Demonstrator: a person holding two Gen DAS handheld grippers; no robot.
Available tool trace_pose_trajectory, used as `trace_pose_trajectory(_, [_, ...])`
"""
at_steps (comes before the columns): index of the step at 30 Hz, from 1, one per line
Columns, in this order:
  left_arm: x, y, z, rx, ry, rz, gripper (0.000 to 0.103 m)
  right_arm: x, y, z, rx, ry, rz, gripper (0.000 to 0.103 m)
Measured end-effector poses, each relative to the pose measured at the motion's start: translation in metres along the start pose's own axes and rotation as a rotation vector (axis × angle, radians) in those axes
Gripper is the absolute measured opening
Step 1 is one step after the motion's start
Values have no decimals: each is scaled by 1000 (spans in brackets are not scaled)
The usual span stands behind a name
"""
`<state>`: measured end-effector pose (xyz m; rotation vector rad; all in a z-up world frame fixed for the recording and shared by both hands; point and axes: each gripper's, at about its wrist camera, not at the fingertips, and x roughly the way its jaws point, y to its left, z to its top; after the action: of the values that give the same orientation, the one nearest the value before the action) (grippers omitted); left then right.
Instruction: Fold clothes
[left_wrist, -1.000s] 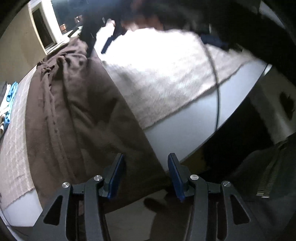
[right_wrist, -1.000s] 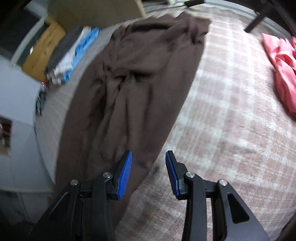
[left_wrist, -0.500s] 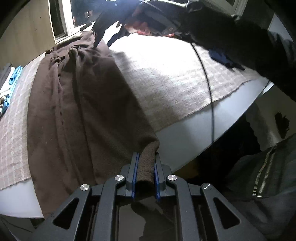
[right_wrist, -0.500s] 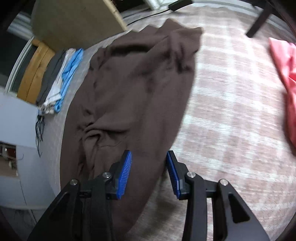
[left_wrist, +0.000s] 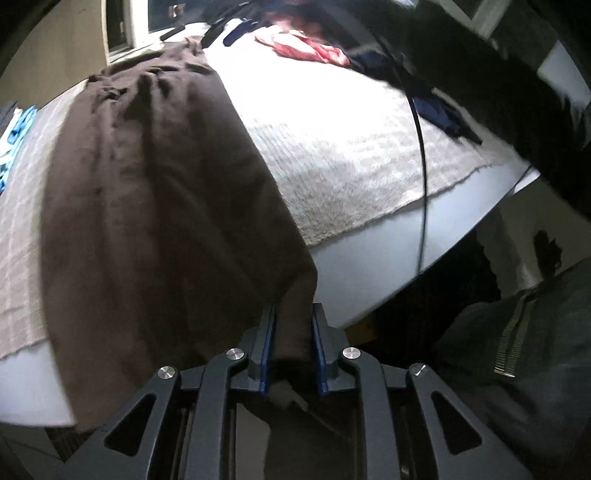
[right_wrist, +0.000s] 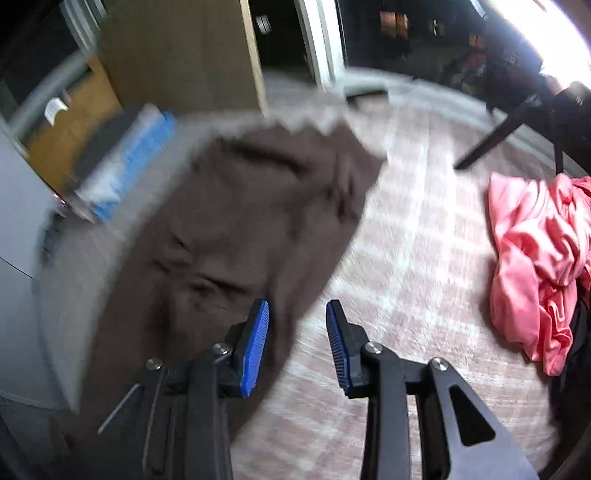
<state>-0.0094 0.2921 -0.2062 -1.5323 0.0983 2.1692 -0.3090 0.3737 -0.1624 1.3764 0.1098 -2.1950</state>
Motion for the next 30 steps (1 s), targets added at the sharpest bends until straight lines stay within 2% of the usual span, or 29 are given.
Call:
trace_pose_trajectory(3, [-35,21,-5,-44,-40,15,20,-8,12,-3,-24,-38,43,32])
trace_pose_trajectory(6, [-66,55,-11,-110,-69,50,18,33,45,-4,-32,13,54,32])
trace_pose_trajectory(8, [-79,80,-15,-133,-77,72,23,48,55,-11,-34,37,56,32])
trace_pose_trajectory(9, [-85,93,-17,-144,-81,83,24,60,61,-15,-50,76,47,32])
trace_pose_trajectory(12, [-95,129,-15,-135,-79,111,24,72,90,-28,-206,134,-49,33])
trace_pose_trajectory(13, [-97,143,-11,-122,-75,116,24,67,90,-24,-194,146,-35,33])
trace_pose_trajectory(15, [-100,168,4,-81,-78,107,24,48,76,-12,-87,109,28,33])
trace_pose_trajectory(16, [-100,184,19,-43,-84,116,24,33,64,-1,-29,73,27,33])
trace_pose_trajectory(18, [-99,207,52,22,-91,141,24,16,51,14,10,41,-45,33])
trace_pose_trajectory(21, [-92,240,128,109,-126,158,25,-6,34,36,66,10,-138,33])
trace_pose_trajectory(23, [-82,256,175,96,-130,143,25,-17,22,52,106,-5,-177,33])
trace_pose_trajectory(25, [-62,266,229,79,-127,53,27,-19,11,65,142,-12,-185,33])
trace_pose_trajectory(26, [-53,269,251,76,-133,51,29,-18,4,71,158,-17,-191,33])
trace_pose_trajectory(28, [-28,270,289,92,-136,106,31,-8,-12,82,185,-11,-204,33])
trace_pose_trajectory(30, [1,276,323,82,-88,76,30,5,-30,88,222,13,-164,33])
